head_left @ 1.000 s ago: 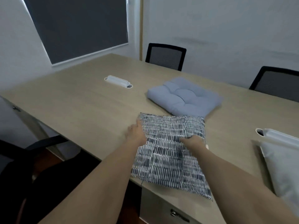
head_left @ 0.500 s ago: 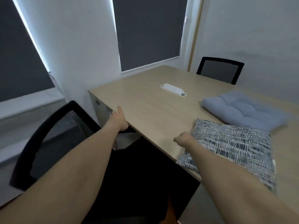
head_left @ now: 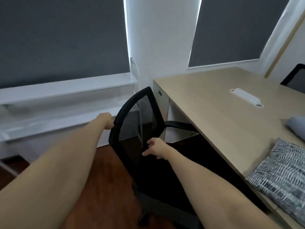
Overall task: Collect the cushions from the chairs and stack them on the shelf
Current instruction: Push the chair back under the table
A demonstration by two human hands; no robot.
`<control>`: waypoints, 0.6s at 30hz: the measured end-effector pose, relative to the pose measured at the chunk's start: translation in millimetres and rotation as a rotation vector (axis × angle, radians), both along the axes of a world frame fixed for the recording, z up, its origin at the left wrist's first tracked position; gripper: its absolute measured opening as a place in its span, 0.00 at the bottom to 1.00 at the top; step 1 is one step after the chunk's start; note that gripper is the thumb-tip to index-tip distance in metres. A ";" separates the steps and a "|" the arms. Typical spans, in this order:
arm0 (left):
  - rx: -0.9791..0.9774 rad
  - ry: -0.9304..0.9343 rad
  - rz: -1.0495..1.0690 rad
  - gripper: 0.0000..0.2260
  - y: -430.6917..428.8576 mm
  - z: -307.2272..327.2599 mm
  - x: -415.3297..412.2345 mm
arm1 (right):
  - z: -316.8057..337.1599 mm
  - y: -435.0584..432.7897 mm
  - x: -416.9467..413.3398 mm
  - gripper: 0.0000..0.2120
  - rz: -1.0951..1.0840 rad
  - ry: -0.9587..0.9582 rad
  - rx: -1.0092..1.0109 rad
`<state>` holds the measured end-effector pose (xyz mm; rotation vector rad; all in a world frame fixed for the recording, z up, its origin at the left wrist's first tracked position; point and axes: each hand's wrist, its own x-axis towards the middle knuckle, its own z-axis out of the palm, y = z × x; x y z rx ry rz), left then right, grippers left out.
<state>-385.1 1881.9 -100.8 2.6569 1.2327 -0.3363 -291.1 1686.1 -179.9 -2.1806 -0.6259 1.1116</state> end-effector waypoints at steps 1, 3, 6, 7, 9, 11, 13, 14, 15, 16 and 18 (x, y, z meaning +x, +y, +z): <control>-0.034 0.001 0.003 0.18 1.1 -5.6 -8.5 | -1.9 10.6 -11.5 0.39 0.070 -0.011 -0.010; -0.107 -0.023 0.026 0.18 0.0 -17.2 -24.2 | -6.9 29.9 -33.8 0.48 0.184 -0.051 -0.002; -0.243 -0.125 0.053 0.18 -8.8 -29.5 -36.8 | -12.6 51.8 -62.0 0.57 0.304 -0.137 0.047; -0.285 -0.190 0.062 0.17 -11.2 -32.7 -38.6 | -13.8 57.9 -68.8 0.57 0.318 -0.177 0.070; -0.365 -0.314 0.098 0.15 -12.5 -37.5 -40.1 | -16.2 68.4 -75.2 0.53 0.301 -0.281 0.117; -0.461 -0.399 0.152 0.15 -9.9 -43.0 -39.4 | -18.4 73.2 -73.7 0.46 0.304 -0.400 0.133; -0.567 -0.476 0.211 0.15 -8.0 -47.0 -37.7 | -21.1 73.8 -68.3 0.43 0.356 -0.468 0.123; -0.617 -0.502 0.250 0.15 -7.7 -48.4 -35.8 | -23.2 73.7 -65.9 0.44 0.380 -0.480 0.111; -0.648 -0.518 0.283 0.15 -6.8 -49.4 -33.4 | -24.2 73.5 -64.1 0.45 0.391 -0.483 0.099; -0.664 -0.517 0.301 0.15 -6.8 -50.0 -30.0 | -25.7 73.9 -61.8 0.47 0.388 -0.473 0.086; -0.673 -0.513 0.316 0.15 -4.6 -52.6 -24.0 | -27.6 77.5 -56.3 0.51 0.374 -0.459 0.059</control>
